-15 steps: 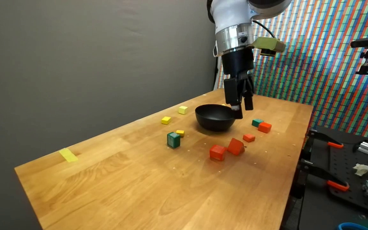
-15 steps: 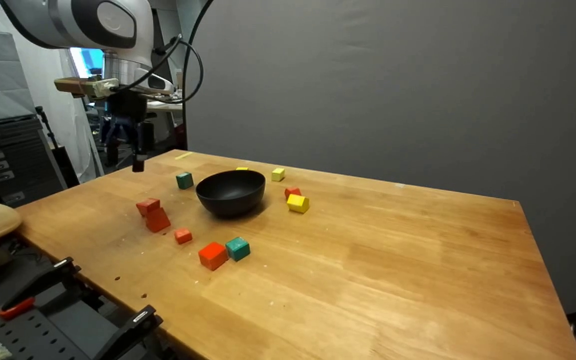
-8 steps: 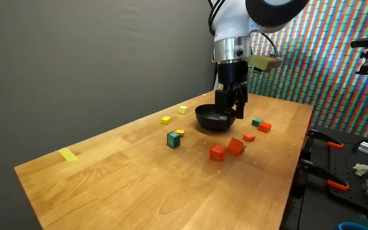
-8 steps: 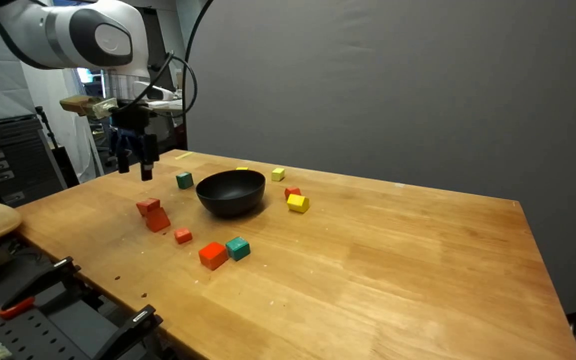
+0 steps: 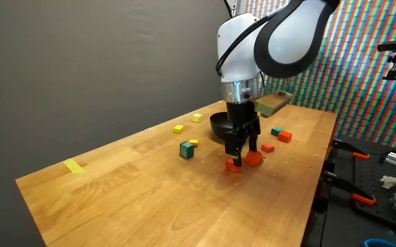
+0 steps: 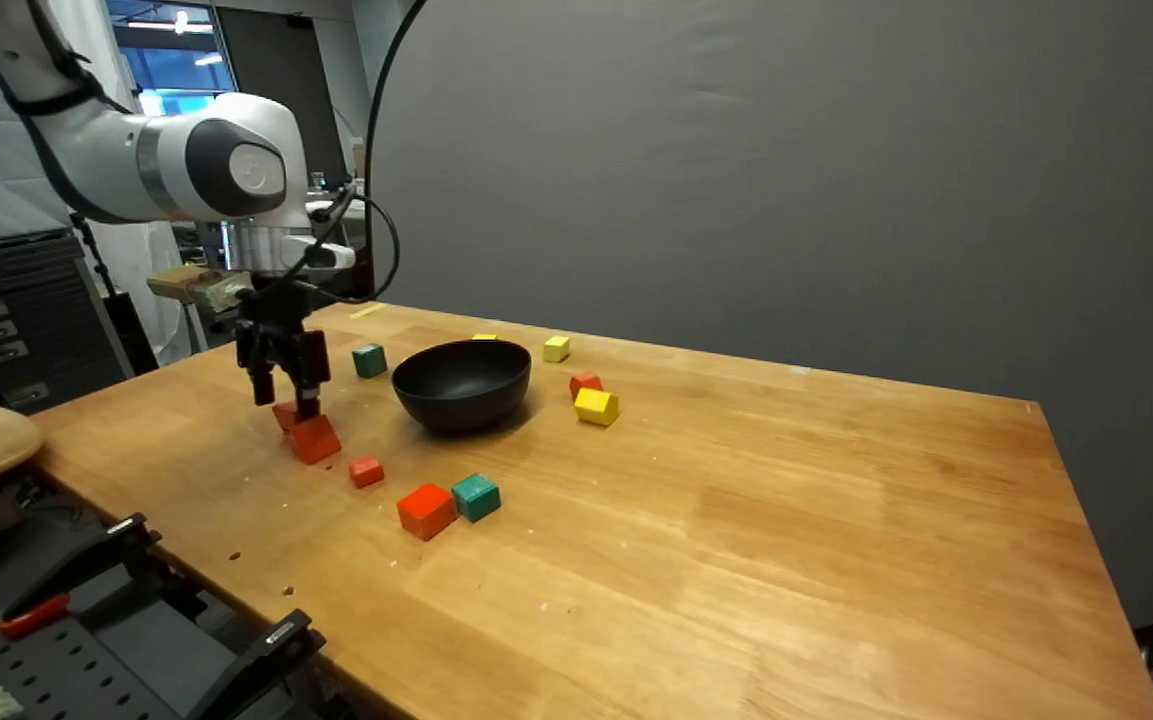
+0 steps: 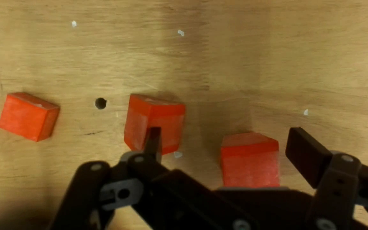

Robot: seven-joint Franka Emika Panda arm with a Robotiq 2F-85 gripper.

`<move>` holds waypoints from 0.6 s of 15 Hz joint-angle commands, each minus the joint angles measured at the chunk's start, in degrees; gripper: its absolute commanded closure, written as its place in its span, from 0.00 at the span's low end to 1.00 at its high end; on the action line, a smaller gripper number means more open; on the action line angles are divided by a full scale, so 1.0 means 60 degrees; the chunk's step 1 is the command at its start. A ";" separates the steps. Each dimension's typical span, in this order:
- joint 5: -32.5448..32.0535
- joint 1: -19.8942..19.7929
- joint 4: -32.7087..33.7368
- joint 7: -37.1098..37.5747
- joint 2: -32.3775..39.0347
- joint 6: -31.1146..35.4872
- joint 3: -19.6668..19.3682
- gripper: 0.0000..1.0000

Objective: Put all the blocks inside the black bowl

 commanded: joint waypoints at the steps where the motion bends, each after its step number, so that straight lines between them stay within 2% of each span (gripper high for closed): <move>1: -0.0093 0.0323 0.0865 0.0045 0.0803 -0.0023 -0.0338 0.00; 4: -0.0032 0.0406 0.1334 -0.0015 0.1165 -0.0097 -0.0427 0.00; 5: -0.0042 0.0438 0.1461 -0.0008 0.1269 -0.0139 -0.0460 0.25; 6: -0.0078 0.0485 0.1553 0.0014 0.1354 -0.0178 -0.0502 0.25; 9: -0.0108 0.0604 0.1592 0.0087 0.1366 -0.0227 -0.0618 0.51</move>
